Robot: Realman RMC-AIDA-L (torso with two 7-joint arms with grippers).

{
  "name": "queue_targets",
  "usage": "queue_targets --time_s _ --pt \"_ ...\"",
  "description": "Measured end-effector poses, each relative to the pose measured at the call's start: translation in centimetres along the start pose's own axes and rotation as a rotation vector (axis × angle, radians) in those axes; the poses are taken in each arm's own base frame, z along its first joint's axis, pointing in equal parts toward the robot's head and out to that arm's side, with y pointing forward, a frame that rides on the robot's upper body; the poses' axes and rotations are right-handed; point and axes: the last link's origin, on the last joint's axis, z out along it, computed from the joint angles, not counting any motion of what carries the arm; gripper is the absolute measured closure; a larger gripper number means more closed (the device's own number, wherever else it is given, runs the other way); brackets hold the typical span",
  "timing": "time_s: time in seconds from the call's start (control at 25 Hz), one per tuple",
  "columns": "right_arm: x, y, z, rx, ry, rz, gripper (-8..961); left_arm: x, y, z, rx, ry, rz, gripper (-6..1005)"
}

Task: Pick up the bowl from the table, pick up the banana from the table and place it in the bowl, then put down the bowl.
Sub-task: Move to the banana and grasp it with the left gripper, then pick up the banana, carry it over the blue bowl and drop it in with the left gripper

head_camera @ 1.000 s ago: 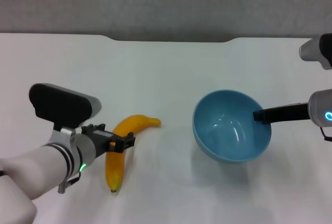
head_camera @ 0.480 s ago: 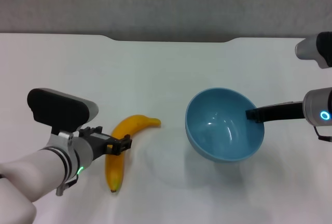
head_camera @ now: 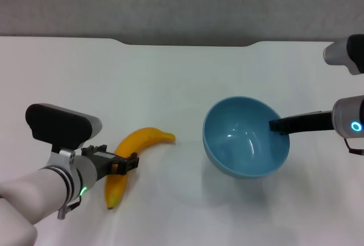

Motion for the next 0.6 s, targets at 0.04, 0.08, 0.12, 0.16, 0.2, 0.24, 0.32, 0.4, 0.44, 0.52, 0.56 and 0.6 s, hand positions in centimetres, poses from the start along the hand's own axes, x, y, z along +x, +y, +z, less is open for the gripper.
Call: queue_targets --time_s 0.04,0.08,0.12,0.16,0.2,0.24,0.32,0.4,0.44,0.52,0.56,0.6 --pt "0.0 0.1 0.0 0.0 0.001 -0.003 874 -0.2 -0.2 0.1 0.003 -0.008 -0.006 182" --pt "0.0 0.1 0.1 -0.001 0.003 -0.006 873 -0.3 -0.2 0.2 0.005 -0.011 -0.007 182" --pt "0.0 0.2 0.1 -0.002 0.003 -0.008 872 -0.4 -0.4 0.2 0.009 -0.015 -0.009 182" --pt "0.0 0.2 0.1 -0.002 0.004 -0.009 871 -0.4 -0.5 0.3 0.012 -0.017 -0.012 182" --pt "0.0 0.2 0.1 -0.002 0.004 -0.009 871 -0.5 -0.6 0.3 0.016 -0.019 -0.015 182" --pt "0.0 0.2 0.1 -0.002 0.004 -0.009 870 -0.4 -0.7 0.3 0.017 -0.019 -0.017 182" --pt "0.0 0.2 0.1 -0.001 0.004 -0.008 868 -0.3 -0.9 0.3 0.022 -0.015 -0.026 181" --pt "0.1 0.1 0.1 -0.001 0.004 -0.008 866 -0.2 -1.1 0.3 0.027 -0.012 -0.039 181" --pt "0.1 0.2 0.1 -0.001 0.004 -0.007 865 -0.2 -1.2 0.3 0.031 -0.011 -0.046 181" --pt "0.1 0.2 0.1 -0.001 0.004 -0.007 864 -0.2 -1.5 0.3 0.037 -0.01 -0.058 243" --pt "0.1 0.2 0.1 -0.001 0.003 -0.007 863 -0.2 -1.5 0.2 0.039 -0.01 -0.061 275" --pt "0.1 0.2 0.1 -0.001 0.003 -0.006 862 -0.2 -1.6 0.2 0.041 -0.008 -0.065 306"
